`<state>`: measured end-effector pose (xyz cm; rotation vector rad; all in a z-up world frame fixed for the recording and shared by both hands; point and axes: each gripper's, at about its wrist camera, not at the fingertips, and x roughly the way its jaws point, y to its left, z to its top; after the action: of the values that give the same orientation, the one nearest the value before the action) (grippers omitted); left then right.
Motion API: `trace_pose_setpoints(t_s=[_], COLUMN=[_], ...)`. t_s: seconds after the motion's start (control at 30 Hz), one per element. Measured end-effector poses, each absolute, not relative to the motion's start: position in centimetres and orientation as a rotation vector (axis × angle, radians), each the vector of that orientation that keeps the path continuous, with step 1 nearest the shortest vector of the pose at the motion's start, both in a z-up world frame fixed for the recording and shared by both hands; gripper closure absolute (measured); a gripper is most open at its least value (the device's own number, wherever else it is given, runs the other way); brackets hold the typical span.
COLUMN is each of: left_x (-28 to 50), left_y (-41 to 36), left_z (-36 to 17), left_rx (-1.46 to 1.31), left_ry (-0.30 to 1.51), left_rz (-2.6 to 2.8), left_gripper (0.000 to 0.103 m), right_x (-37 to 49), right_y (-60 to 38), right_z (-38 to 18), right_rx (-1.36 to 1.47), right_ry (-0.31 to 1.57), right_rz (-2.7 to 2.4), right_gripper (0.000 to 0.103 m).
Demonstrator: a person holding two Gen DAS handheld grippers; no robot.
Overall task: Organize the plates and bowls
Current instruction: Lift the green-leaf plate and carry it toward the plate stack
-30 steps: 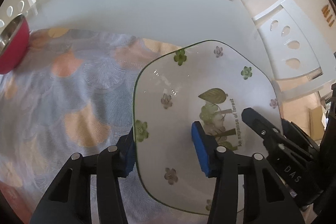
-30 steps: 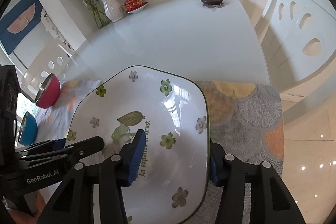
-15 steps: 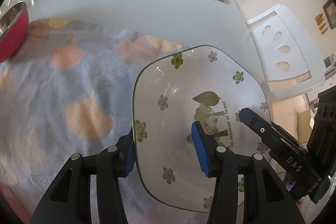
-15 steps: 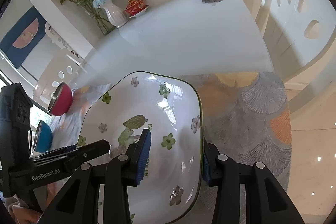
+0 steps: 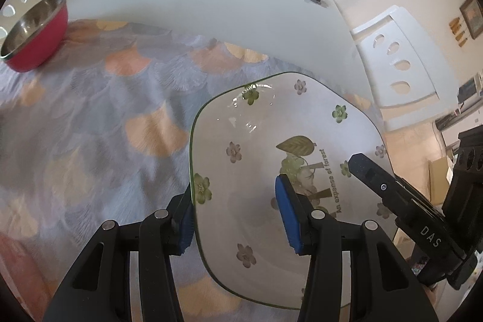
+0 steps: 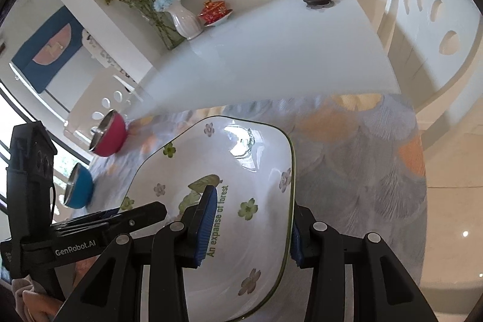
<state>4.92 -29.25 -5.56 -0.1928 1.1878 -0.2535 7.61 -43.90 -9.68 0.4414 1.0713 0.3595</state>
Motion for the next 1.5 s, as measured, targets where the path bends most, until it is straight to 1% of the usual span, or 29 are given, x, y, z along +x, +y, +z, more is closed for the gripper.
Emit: trace_pose_setpoints(t_s=[0.4,0.9,1.2,1.5], left_x=[-0.2,-8.9,-13.9,-17.5], left_y=[-27.5,-24.5,-20.2,-15.1], left_z=[-3.5,2.4,4.1,4.9], left_rx=[-0.204,-0.222,-0.213,-0.210], left_ry=[1.168,1.121,1.098,1.082], left_rz=[-0.302,-0.399,-0.392,-0.367], left_gripper=[0.059,0.059,0.059,0.058], right_x=[2.5,-6.6,-12.4,-15.6], right_y=[-42.7,-40.7,-36.8,-32.0], right_z=[-7.9,0.5,3.1,3.8], right_rx=[0.459,0.443,0.460,0.480], right_ry=[1.076,1.007,0.989,0.990], right_rz=[0.387,0.331,0.336,0.398], right_gripper=[0.061,0.061,0.061,0.061])
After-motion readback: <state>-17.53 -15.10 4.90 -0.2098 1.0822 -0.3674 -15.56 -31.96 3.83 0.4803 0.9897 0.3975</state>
